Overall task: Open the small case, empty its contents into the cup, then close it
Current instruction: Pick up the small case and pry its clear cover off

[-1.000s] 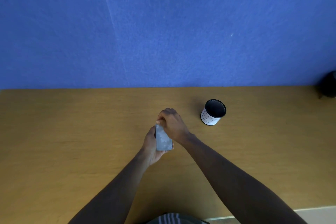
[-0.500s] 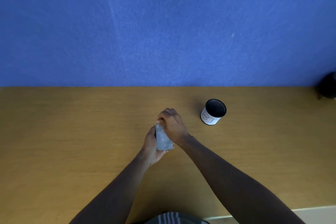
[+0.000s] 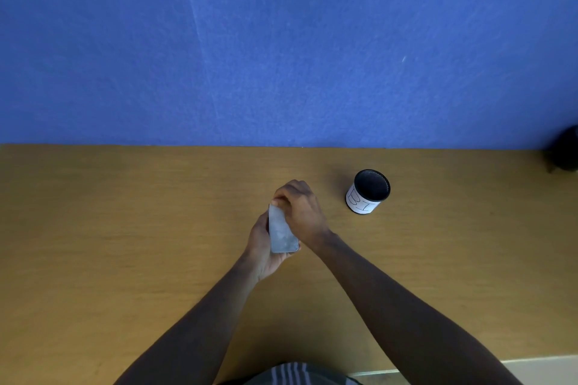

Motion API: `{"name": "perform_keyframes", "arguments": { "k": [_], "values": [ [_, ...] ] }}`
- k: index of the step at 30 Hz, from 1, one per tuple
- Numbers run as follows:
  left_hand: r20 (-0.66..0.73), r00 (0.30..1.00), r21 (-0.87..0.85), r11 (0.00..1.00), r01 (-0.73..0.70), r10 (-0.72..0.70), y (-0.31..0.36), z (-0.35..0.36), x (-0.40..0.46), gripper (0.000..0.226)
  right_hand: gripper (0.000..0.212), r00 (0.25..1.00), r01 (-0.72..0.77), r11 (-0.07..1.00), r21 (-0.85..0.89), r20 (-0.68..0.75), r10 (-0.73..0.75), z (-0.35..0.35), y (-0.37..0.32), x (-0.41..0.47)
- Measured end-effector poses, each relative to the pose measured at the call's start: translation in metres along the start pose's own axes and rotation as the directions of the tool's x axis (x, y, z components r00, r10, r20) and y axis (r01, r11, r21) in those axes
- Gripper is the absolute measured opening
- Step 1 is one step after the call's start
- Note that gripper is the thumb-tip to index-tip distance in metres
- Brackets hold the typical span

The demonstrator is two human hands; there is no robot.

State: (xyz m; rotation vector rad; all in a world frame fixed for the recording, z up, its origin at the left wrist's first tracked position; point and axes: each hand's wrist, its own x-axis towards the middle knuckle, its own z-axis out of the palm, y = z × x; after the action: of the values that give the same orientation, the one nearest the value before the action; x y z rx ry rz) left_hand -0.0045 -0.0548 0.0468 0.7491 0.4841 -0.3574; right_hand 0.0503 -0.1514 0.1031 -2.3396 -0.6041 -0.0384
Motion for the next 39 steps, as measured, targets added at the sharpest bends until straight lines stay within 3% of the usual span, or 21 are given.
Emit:
{"name": "perform_keyframes", "arguments": {
  "k": [10, 15, 18, 25, 30, 33, 39],
  "values": [
    [-0.062, 0.998, -0.099, 0.995, -0.002, -0.004, 0.002, 0.000, -0.002, 0.043, 0.003, 0.998, 0.041, 0.996, 0.079, -0.061, -0.036, -0.016, -0.007, -0.005],
    [-0.065, 0.998, -0.069, 0.997, -0.028, 0.023, 0.007, 0.001, -0.004, 0.055, 0.001, 0.997, 0.006, 0.995, 0.104, -0.073, 0.002, -0.033, -0.009, -0.016],
    [-0.090, 0.996, -0.056, 0.998, -0.029, 0.024, 0.009, 0.000, -0.004, 0.049, 0.002, 0.996, 0.011, 0.983, 0.181, -0.084, 0.004, -0.048, -0.008, -0.028],
    [-0.169, 0.985, -0.105, 0.994, -0.031, 0.013, 0.013, 0.001, -0.003, 0.038, 0.018, 0.995, -0.019, 0.927, 0.375, 0.095, -0.018, -0.090, 0.007, -0.062],
    [-0.129, 0.992, -0.152, 0.988, -0.017, -0.003, 0.019, 0.000, -0.002, 0.038, 0.019, 0.987, -0.122, 0.930, 0.345, 0.141, 0.077, -0.103, 0.037, -0.080],
    [-0.124, 0.992, -0.154, 0.988, -0.016, -0.003, 0.021, -0.001, -0.001, 0.040, 0.019, 0.984, -0.175, 0.958, 0.226, 0.053, 0.167, -0.095, 0.061, -0.084],
    [-0.125, 0.992, -0.140, 0.990, -0.010, -0.007, 0.020, -0.002, -0.001, 0.044, 0.017, 0.993, -0.117, 0.993, -0.029, -0.024, 0.117, -0.046, 0.090, -0.083]
  ]
}}
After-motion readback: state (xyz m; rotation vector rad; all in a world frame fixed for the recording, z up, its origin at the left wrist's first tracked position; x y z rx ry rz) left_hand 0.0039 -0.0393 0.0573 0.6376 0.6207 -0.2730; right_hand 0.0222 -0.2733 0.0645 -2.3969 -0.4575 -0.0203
